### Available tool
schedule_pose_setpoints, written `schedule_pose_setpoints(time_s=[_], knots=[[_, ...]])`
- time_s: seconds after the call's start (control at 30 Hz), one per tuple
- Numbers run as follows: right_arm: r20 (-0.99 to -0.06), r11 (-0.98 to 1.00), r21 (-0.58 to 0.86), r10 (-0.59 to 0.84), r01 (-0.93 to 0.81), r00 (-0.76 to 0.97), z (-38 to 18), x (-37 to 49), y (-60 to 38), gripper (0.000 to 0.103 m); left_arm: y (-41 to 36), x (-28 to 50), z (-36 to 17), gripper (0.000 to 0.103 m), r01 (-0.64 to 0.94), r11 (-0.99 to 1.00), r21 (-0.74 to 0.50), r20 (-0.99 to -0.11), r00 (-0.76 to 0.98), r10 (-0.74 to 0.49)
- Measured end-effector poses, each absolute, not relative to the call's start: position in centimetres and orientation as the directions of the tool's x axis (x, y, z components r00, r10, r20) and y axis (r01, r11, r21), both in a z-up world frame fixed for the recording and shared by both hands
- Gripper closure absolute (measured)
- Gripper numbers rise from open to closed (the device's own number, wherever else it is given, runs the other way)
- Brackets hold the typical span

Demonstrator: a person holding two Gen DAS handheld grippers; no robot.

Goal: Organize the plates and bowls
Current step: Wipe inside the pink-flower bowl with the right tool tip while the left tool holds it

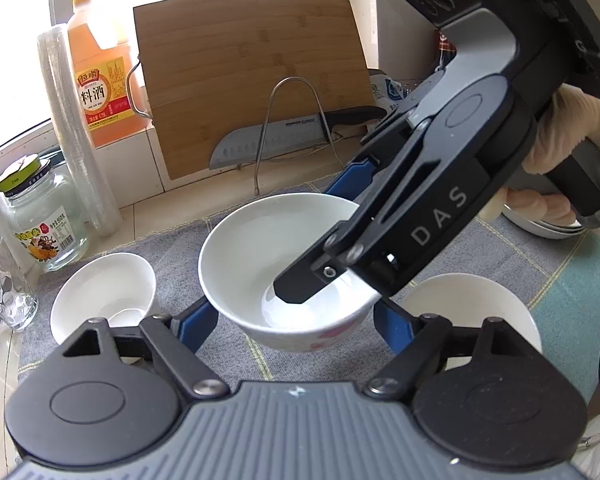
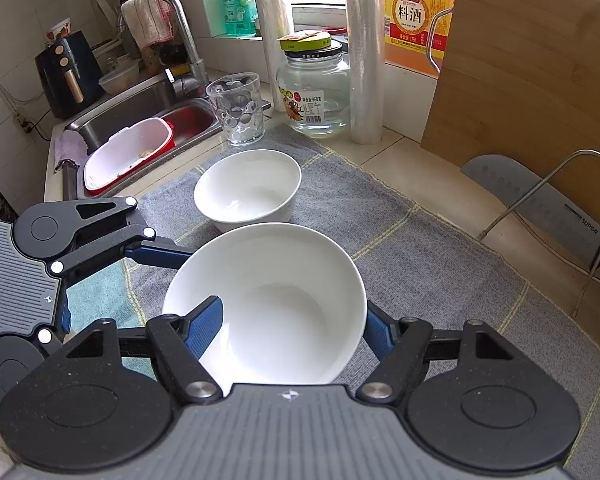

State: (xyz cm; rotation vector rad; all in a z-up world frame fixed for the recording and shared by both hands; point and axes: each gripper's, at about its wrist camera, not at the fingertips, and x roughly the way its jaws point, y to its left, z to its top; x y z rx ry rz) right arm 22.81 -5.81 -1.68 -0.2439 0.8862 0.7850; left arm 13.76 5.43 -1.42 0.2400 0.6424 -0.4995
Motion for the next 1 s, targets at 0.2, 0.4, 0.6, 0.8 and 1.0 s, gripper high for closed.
schedule_pose_setpoints(time_s=[0.2, 0.4, 0.6, 0.8, 1.0], knots=[[-0.759, 0.702, 0.117, 0.519, -0.703, 0.393, -1.0, 20.5, -6.5, 0.024, 4.9, 11.7, -0.7, 0.019, 0.528, 0.846, 0.07, -0.627, 0.683, -0.374], [-0.75, 0.707, 0.111, 0.521, -0.699, 0.408, -0.5, 18.1, -7.3, 0.024, 4.4, 9.9, 0.1, 0.019, 0.544, 0.836, 0.075, -0.628, 0.677, -0.384], [-0.743, 0.72, 0.114, 0.519, -0.685, 0.422, -0.1, 15.9, -8.4, 0.024, 3.5, 8.4, 0.4, 0.019, 0.564, 0.823, 0.068, -0.63, 0.664, -0.402], [-0.749, 0.745, 0.128, 0.506, -0.655, 0.428, -0.7, 14.1, -9.8, 0.024, 2.4, 7.0, 0.1, 0.019, 0.594, 0.804, 0.042, -0.641, 0.633, -0.434], [-0.762, 0.771, 0.128, 0.479, -0.624, 0.435, -1.3, 13.2, -10.9, 0.023, 1.5, 6.9, -0.2, 0.019, 0.622, 0.783, 0.024, -0.646, 0.607, -0.462]])
